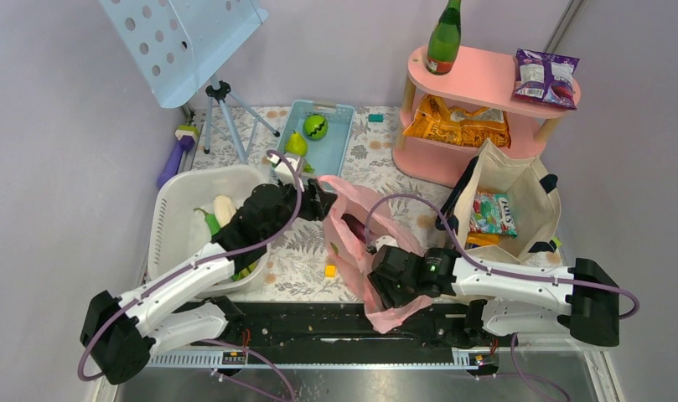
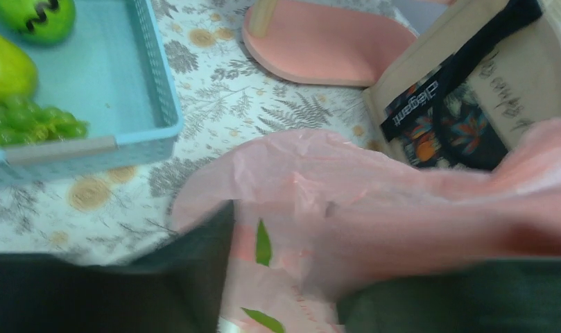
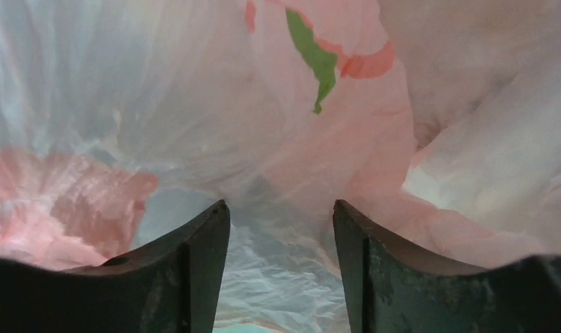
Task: Untie the knot of the grocery bags and take out the mixed food
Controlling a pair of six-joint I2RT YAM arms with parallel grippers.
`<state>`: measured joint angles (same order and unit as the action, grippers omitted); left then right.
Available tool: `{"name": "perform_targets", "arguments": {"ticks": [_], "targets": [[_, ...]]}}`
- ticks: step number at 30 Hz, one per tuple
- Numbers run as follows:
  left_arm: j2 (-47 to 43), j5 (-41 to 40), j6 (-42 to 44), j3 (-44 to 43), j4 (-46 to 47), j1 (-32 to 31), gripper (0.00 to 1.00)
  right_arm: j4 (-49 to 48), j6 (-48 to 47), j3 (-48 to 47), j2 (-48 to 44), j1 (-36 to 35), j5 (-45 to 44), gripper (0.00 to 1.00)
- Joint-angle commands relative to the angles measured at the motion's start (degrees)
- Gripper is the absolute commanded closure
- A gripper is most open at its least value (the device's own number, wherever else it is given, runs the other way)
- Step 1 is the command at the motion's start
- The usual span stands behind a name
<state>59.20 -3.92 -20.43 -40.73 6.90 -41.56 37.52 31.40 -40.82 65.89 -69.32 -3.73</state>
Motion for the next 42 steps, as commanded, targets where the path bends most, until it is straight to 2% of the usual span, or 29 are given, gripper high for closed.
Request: {"name": "perform_targets", "arguments": {"ticks": [1,3,4,7,13,21,22,25,29,30,32,37,42], "targets": [[-5.21,0.01,-5.1,-0.19,-1.5,0.03,0.21,3.17,0.94,-2.67,-1.46,-0.49,-7.74,0.28],[-7.14,1.82,-8.28,0.89,-2.63,-0.48,0.04,3.38,1.01,-4.3,-1.87,-0.41,-10.32,0.14],[-7.96,2.56,-10.39,1.79,-2.19,-1.23,0.01,3.29,1.0,-5.1,-1.78,-0.38,-11.28,0.1],[-8.9,3.22,-16.59,5.18,0.53,-4.53,0.01,2.21,0.84,-6.72,-0.82,-0.38,-12.12,0.07],[-6.09,-3.15,-22.9,9.81,1.75,-11.53,0.01,-2.23,0.69,-6.38,0.63,-0.38,-9.82,0.07],[6.53,-11.13,-27.66,7.5,1.29,-12.98,0.03,-5.1,-0.92,-3.82,-3.31,-0.38,-8.27,0.05],[8.0,-11.67,-27.96,6.78,0.08,-13.0,0.08,-5.15,-0.88,-3.61,-3.75,-0.38,-8.35,0.04],[10.38,-11.25,-27.73,6.06,-2.31,-13.19,0.46,-4.17,0.26,-3.48,-5.28,-0.4,-10.84,0.03],[10.21,-11.7,-25.2,7.32,-5.07,-14.96,0.9,-1.74,0.9,-6.09,-7.18,0.89,-14.84,0.01],[9.97,-12.05,-24.42,7.75,-5.73,-15.55,0.95,-1.98,0.25,-6.72,-7.47,1.73,-14.61,0.01],[9.44,-12.5,-23.0,8.75,-6.65,-16.73,0.98,-3.7,-1.49,-7.67,-7.64,3.43,-13.4,0.04],[8.93,-12.9,-21.98,9.49,-6.81,-17.15,1.0,-11.7,-7.23,-9.04,-3.34,8.03,-11.04,0.26],[9.1,-13.25,-21.37,9.27,-6.81,-17.15,1.0,-22.11,-13.4,-9.27,4.17,11.91,-8.18,0.35]]}}
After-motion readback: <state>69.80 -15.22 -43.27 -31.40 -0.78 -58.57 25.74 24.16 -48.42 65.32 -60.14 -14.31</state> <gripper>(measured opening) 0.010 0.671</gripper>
